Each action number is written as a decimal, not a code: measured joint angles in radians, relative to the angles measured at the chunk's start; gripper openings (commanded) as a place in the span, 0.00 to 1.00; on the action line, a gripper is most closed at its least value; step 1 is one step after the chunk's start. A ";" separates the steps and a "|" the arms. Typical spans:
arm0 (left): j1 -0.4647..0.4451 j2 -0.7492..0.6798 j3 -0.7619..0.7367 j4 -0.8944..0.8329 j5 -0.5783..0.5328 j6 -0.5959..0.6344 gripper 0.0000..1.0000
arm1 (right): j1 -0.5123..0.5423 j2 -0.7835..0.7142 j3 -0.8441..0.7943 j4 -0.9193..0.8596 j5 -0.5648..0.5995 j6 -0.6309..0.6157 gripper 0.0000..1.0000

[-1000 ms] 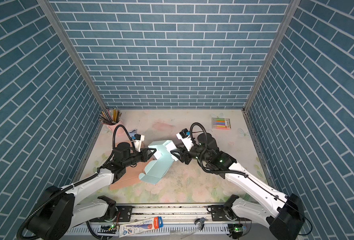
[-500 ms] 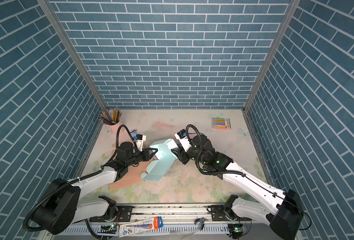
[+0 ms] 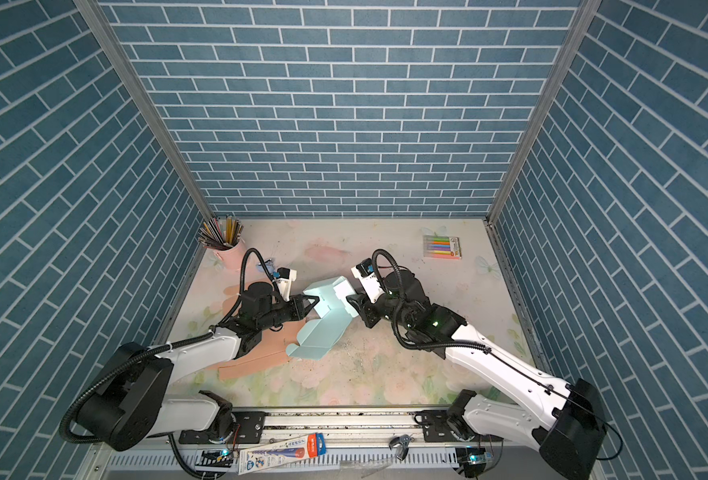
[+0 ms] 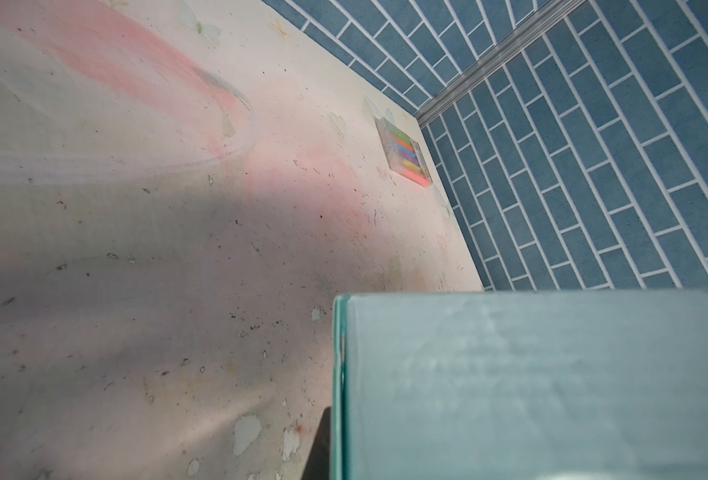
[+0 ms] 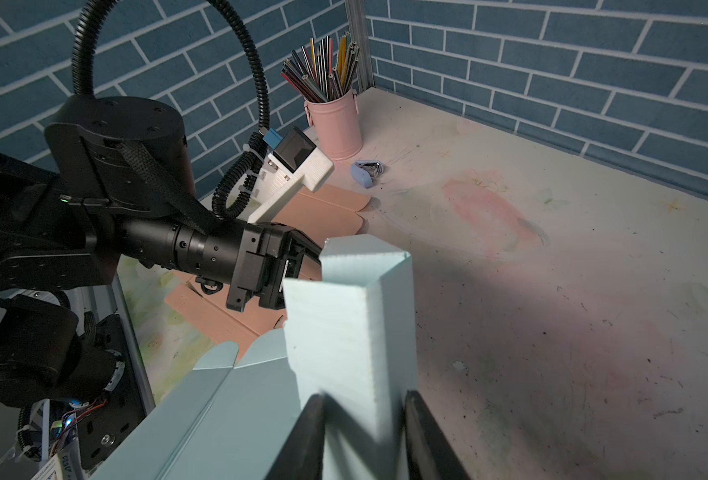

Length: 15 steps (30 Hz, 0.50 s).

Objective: Fold the paper box

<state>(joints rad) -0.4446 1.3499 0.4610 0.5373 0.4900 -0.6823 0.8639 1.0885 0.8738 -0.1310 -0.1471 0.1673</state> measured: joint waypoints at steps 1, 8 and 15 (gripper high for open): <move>-0.002 0.005 0.001 0.001 -0.001 0.000 0.02 | 0.000 0.002 0.000 0.000 0.002 0.000 0.33; -0.015 0.029 0.003 -0.001 -0.023 -0.001 0.01 | 0.014 0.053 0.000 -0.009 0.059 0.000 0.34; -0.028 0.057 0.008 -0.008 -0.058 0.002 0.01 | 0.048 0.114 0.012 -0.034 0.146 0.000 0.33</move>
<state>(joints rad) -0.4725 1.4071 0.4686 0.5297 0.4316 -0.6807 0.9115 1.2022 0.8856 -0.1650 -0.0010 0.1677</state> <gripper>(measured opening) 0.094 0.337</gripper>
